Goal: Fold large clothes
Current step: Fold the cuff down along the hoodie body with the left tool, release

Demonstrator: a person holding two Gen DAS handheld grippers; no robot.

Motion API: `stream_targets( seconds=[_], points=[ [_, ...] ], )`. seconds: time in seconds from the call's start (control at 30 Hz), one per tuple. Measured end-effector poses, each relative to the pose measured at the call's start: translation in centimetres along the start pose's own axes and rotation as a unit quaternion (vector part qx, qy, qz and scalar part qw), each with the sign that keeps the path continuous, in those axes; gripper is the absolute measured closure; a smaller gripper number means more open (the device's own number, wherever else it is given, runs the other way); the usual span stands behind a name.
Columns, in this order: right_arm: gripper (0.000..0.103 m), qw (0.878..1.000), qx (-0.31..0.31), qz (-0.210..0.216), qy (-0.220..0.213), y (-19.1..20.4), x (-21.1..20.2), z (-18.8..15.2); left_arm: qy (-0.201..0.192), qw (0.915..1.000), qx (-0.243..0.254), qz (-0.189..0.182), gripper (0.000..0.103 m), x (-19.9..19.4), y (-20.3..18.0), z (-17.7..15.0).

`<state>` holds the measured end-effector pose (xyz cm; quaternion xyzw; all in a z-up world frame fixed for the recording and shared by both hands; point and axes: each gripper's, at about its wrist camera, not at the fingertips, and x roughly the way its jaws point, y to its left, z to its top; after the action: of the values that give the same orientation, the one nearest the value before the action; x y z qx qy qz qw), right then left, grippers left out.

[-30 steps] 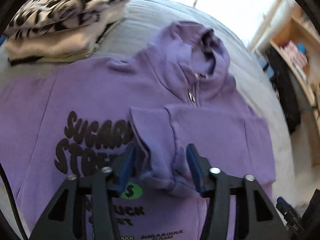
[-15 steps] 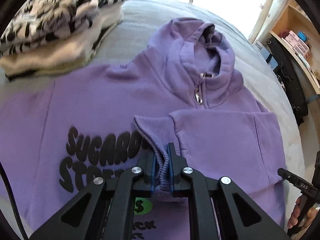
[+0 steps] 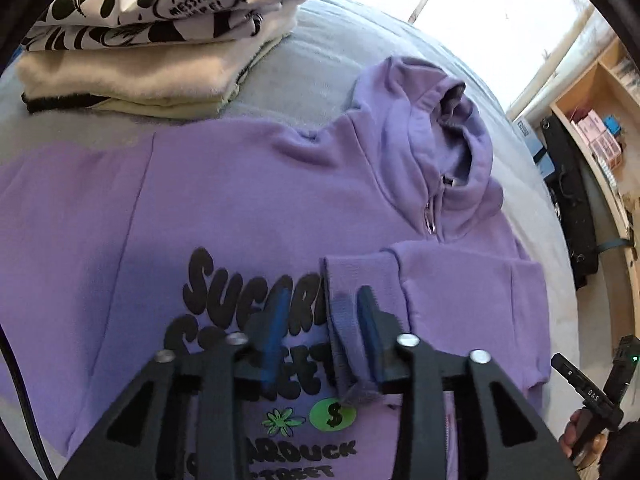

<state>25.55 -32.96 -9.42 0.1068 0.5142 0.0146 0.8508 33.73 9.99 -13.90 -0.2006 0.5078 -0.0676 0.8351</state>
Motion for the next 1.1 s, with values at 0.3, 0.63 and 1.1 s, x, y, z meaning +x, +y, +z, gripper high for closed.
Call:
stream_targets(
  seconds=[0.3, 0.63, 1.1],
  points=[
    [0.044, 0.999, 0.034, 0.006, 0.000, -0.7, 3.6, 6.6, 0.040, 0.9977, 0.054, 0.006, 0.065, 3.3, -3.5, 0.6],
    [0.086, 1.000, 0.007, 0.009, 0.020, -0.3, 7.8, 8.8, -0.018, 0.9891, 0.127, 0.072, 0.100, 2.4, -6.7, 0.8],
    [0.075, 0.993, -0.073, -0.076, -0.054, 4.6, 1.7, 5.4, -0.044, 0.9841, 0.140, 0.101, 0.090, -1.5, -6.1, 0.0]
  ],
)
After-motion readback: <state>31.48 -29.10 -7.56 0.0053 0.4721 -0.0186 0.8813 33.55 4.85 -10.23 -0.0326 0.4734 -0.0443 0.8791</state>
